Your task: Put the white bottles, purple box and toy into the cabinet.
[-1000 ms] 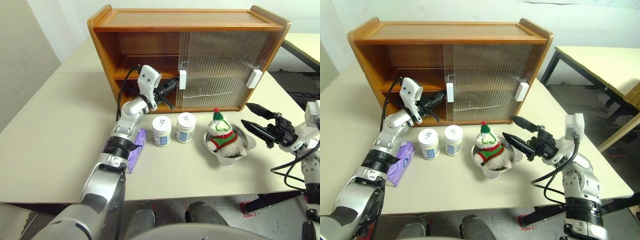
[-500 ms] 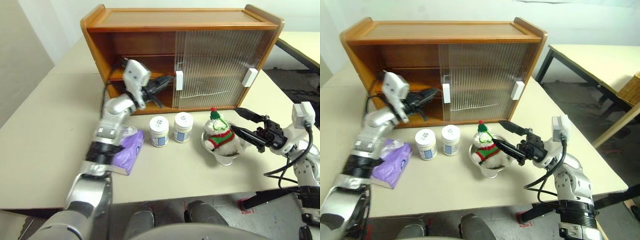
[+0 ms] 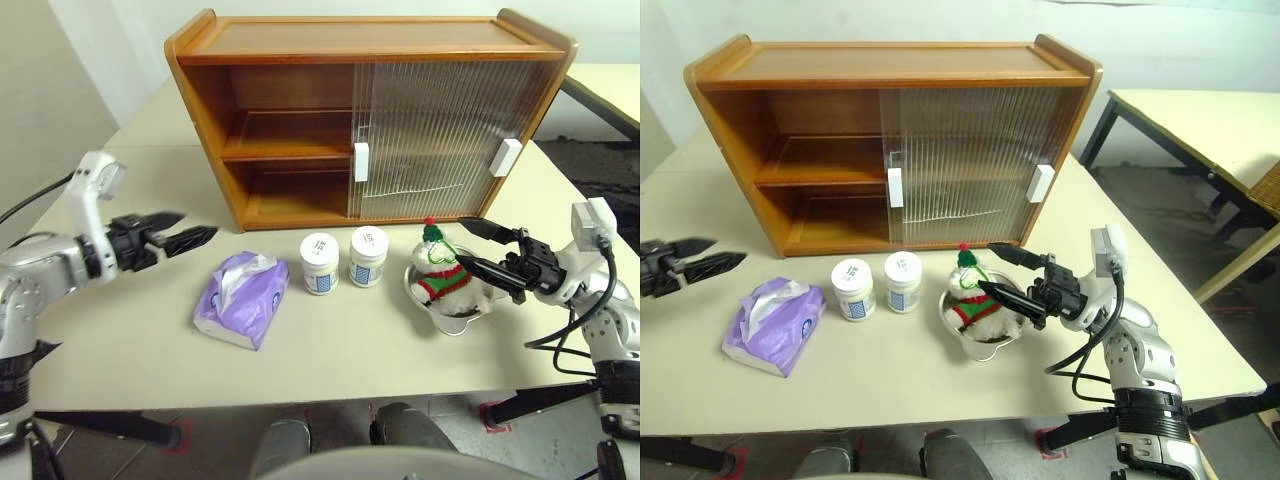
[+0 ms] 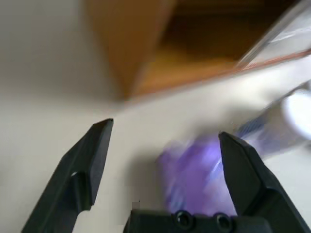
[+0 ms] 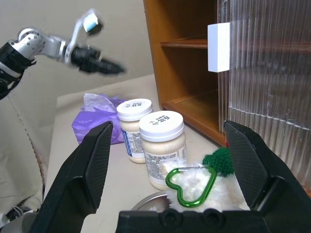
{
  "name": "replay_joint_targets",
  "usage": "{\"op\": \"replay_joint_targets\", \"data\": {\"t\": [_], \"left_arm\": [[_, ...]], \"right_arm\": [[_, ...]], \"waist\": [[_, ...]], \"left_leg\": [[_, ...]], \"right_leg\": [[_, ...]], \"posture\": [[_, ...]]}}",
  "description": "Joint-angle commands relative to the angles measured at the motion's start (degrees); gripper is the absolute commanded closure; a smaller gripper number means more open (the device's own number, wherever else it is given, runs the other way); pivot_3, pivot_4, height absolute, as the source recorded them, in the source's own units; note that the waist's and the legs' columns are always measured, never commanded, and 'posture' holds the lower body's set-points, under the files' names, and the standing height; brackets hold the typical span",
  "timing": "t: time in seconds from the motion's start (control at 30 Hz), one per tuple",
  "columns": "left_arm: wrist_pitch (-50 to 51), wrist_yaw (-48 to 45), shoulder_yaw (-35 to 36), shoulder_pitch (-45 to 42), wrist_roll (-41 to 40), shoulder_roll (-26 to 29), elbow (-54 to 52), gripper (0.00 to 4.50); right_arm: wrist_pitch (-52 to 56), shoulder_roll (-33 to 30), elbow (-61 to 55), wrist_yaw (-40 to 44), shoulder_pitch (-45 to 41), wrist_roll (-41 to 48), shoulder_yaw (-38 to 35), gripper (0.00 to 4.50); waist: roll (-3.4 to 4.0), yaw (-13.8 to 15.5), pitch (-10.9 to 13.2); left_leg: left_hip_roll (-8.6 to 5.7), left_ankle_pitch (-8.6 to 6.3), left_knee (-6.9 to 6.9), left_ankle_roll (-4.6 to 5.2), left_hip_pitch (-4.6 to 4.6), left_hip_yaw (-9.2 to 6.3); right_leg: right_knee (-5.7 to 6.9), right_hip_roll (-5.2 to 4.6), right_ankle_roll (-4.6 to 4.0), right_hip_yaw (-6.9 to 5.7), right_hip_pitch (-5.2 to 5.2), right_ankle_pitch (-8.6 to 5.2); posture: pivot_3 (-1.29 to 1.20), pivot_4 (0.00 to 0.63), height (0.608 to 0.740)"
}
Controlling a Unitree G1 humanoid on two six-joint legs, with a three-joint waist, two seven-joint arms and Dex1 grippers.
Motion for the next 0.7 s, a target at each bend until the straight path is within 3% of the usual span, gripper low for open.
{"op": "replay_joint_targets", "data": {"t": [0.03, 0.13, 0.4, 0.6, 0.7], "left_arm": [[3.8, 0.0, 1.2, 1.8, -2.0, -0.8, 0.8, 0.01], [3.6, 0.2, -0.6, 2.9, -1.6, -1.8, 0.4, 0.01], [7.1, 3.4, -7.2, 2.5, -1.7, -11.0, 2.2, 0.01], [7.2, 3.3, -10.4, 3.9, -0.6, -12.4, 3.6, 0.01], [6.8, 4.0, -8.6, 3.5, -1.0, -13.0, 5.0, 0.64]], "right_arm": [[-0.5, 0.0, 1.3, 0.6, -0.9, -1.0, 0.8, 0.0], [-0.7, -0.2, 1.9, 1.0, -1.1, -1.3, 0.8, 0.0], [-0.7, -0.4, 2.2, 1.7, -1.3, -2.1, 0.7, 0.0], [-0.7, -0.7, 2.0, 1.7, -1.1, -2.3, 0.5, 0.0], [-0.8, -0.7, 2.1, 1.6, -1.4, -2.3, 0.6, 0.0]], "waist": [[-0.04, 0.8, 0.0], [-0.02, 1.6, 0.0], [0.08, 2.1, -0.2], [0.32, 2.1, -0.3], [0.36, 2.1, -0.4]], "left_leg": [[0.01, -0.02, 0.01, -0.03, -0.03, -0.04], [0.02, -0.08, 0.05, -0.15, -0.05, -0.11], [0.02, 0.0, 0.09, -0.31, -0.03, -0.07], [-0.01, 0.05, 0.12, -0.37, 0.18, -0.01], [-0.01, 0.05, 0.13, -0.35, 0.24, -0.02]], "right_leg": [[0.0, 0.0, -0.03, -0.04, -0.04, -0.02], [0.0, 0.0, -0.15, -0.1, -0.07, -0.06], [0.05, 0.04, -0.19, -0.17, -0.02, -0.06], [0.07, 0.06, -0.19, -0.1, 0.24, -0.06], [0.07, 0.06, -0.19, -0.1, 0.3, -0.06]], "posture": [[-0.08, 0.0, 0.74], [-0.08, 0.0, 0.74], [-0.09, 0.0, 0.74], [-0.1, 0.0, 0.74], [-0.1, 0.0, 0.74]]}}
